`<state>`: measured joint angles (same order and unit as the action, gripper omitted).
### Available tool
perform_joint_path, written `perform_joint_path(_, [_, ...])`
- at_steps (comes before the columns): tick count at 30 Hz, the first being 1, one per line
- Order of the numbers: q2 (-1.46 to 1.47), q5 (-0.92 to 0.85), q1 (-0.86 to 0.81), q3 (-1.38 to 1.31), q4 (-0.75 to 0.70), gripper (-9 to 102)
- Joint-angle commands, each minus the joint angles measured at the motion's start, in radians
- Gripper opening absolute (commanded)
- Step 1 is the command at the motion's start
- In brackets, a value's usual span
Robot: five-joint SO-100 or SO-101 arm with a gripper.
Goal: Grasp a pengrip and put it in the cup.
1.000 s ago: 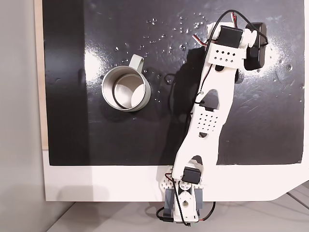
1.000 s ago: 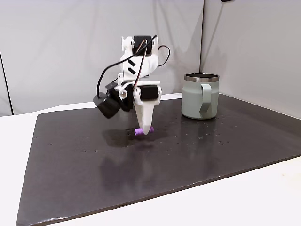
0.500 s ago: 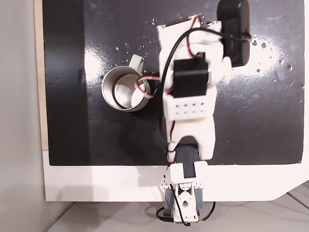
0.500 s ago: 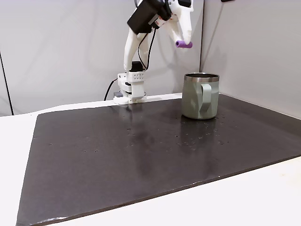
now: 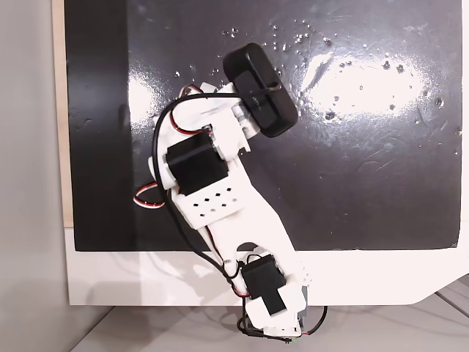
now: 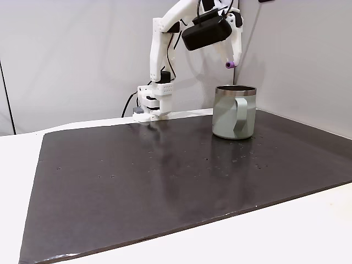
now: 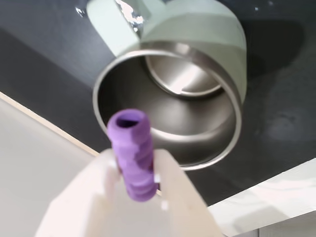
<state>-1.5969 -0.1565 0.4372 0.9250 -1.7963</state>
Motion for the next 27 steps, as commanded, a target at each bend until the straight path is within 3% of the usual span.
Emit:
perform_joint_path(1, [0.012, 0.009, 0.029, 0.006, -0.006, 0])
perform_joint_path(10, [0.012, -0.040, 0.155, 0.063, -0.006, 0])
perform_joint_path(20, [-0.005, -0.043, 0.124, 0.084, -0.006, 0])
perform_joint_path(27, [-0.002, -0.048, 0.097, 0.069, -0.003, 30])
